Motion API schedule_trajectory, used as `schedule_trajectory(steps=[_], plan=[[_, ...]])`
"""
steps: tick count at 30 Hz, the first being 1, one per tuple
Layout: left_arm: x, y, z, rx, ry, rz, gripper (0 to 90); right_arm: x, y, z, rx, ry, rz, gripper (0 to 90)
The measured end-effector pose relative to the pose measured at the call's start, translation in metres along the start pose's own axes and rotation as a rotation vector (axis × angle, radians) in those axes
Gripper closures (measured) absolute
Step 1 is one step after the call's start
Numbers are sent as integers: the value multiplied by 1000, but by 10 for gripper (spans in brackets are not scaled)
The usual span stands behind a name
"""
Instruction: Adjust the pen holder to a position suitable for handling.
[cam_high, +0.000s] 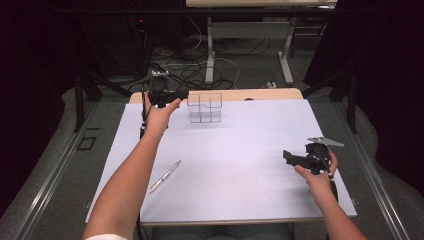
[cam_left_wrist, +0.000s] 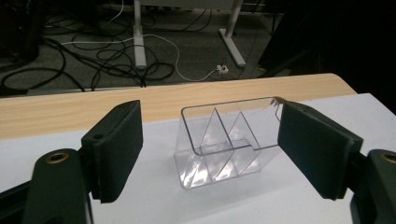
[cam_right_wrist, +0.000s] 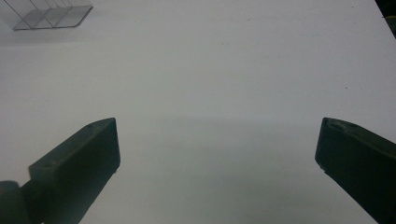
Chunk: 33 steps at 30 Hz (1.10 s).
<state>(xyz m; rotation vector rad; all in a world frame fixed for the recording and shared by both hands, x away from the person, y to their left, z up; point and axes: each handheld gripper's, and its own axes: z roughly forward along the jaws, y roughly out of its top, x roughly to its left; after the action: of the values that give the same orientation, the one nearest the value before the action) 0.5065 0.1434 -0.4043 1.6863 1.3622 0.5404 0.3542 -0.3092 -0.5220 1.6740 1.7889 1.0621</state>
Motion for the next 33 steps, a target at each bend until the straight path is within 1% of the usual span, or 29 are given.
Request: schedule_trajectory(steps=[2,6,9,10,12,13,17,18,19,21,23,24,25,28,29,31,32,33], plan=[[1,3,3,20,1,5,237,0,0,0,0,0,0,0],[0,8,13,34,17,4,254,0,0,0,0,2,-8,0],[-2,11,20,59,25,14,271,0,0,1,1,5,-8,0],[-2,11,22,69,23,22,278,0,0,1,1,6,-8,0],[-3,12,27,79,20,23,296,0,0,1,4,7,-5,0],[-4,13,31,99,19,39,300,0,0,1,5,7,-4,0],[-5,14,37,103,27,48,326,0,0,1,8,8,-9,0],[-5,14,39,104,32,51,334,0,-1,2,10,8,-3,0],[-5,15,41,114,39,54,334,0,-1,2,10,8,-3,0],[-5,16,45,129,47,48,336,1,0,2,10,10,-4,0],[-4,16,51,157,48,43,349,1,-1,2,10,14,-7,0],[-4,16,51,157,48,43,354,1,-1,2,10,16,-8,0],[-4,16,55,171,51,33,358,1,-1,3,11,17,-6,0],[-3,17,58,185,59,35,374,1,-1,3,16,20,-5,0],[-3,17,60,189,62,25,374,1,-1,3,16,20,-5,0],[-3,16,63,195,67,21,384,0,-1,4,19,20,-12,0],[-2,16,65,207,75,16,388,0,-1,4,20,20,-12,0],[-1,15,66,203,76,11,391,0,-1,4,21,20,-11,0]])
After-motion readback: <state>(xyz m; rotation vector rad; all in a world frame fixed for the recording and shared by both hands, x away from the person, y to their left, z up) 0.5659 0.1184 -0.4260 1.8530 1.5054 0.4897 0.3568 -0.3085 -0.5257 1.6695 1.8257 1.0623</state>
